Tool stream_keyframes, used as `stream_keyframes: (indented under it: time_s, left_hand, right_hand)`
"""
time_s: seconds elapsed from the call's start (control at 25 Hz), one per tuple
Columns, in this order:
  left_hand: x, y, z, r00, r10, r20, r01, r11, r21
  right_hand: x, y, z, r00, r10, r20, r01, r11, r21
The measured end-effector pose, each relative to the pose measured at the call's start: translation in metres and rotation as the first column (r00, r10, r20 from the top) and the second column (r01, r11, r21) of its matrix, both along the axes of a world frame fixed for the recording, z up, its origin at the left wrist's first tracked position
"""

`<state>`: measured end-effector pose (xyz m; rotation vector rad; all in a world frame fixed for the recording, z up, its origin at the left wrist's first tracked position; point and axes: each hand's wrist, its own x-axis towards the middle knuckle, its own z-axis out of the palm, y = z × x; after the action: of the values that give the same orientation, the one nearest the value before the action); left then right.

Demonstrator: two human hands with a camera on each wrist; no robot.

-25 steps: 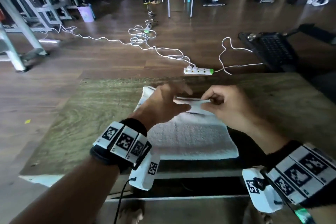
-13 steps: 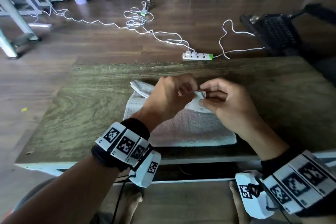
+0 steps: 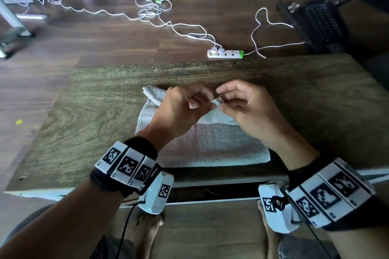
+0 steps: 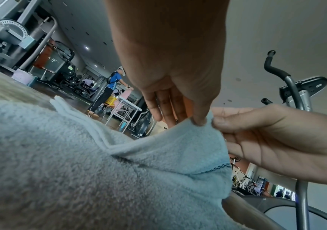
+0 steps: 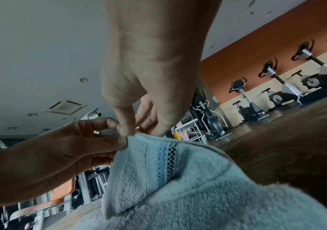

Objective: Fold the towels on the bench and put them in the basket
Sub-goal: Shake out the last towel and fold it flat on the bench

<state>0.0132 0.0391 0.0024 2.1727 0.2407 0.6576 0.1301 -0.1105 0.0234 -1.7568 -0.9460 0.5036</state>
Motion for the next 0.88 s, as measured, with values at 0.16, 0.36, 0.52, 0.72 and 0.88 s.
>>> stream_keyframes:
  time_s: [0.16, 0.36, 0.52, 0.72, 0.88]
  left_hand:
    - [-0.0016, 0.0028, 0.0019, 1.000, 0.012, -0.010, -0.012, 1.000, -0.012]
    - [-0.0006, 0.0007, 0.0060, 1.000, -0.006, 0.009, 0.006, 1.000, 0.013]
    - [-0.0009, 0.0024, 0.0084, 1.000, 0.026, 0.017, -0.027, 0.999, 0.038]
    - [0.0017, -0.0019, 0.0074, 0.999, 0.031, 0.032, -0.032, 0.999, 0.030]
    - [0.0047, -0.0062, 0.0091, 0.999, 0.026, 0.043, -0.028, 0.999, 0.029]
  right_hand:
    - [0.0028, -0.0014, 0.0008, 0.999, -0.007, 0.048, 0.009, 0.999, -0.033]
    - [0.0038, -0.0023, -0.0018, 0.998, -0.065, 0.026, 0.065, 0.998, 0.009]
    - [0.0054, -0.0033, -0.0014, 0.995, -0.099, -0.009, 0.099, 0.994, 0.052]
    - [0.0044, -0.0046, -0.0040, 0.989, -0.151, -0.007, 0.151, 0.984, 0.099]
    - [0.0031, -0.0061, -0.0050, 0.989, -0.149, 0.004, 0.148, 0.984, 0.099]
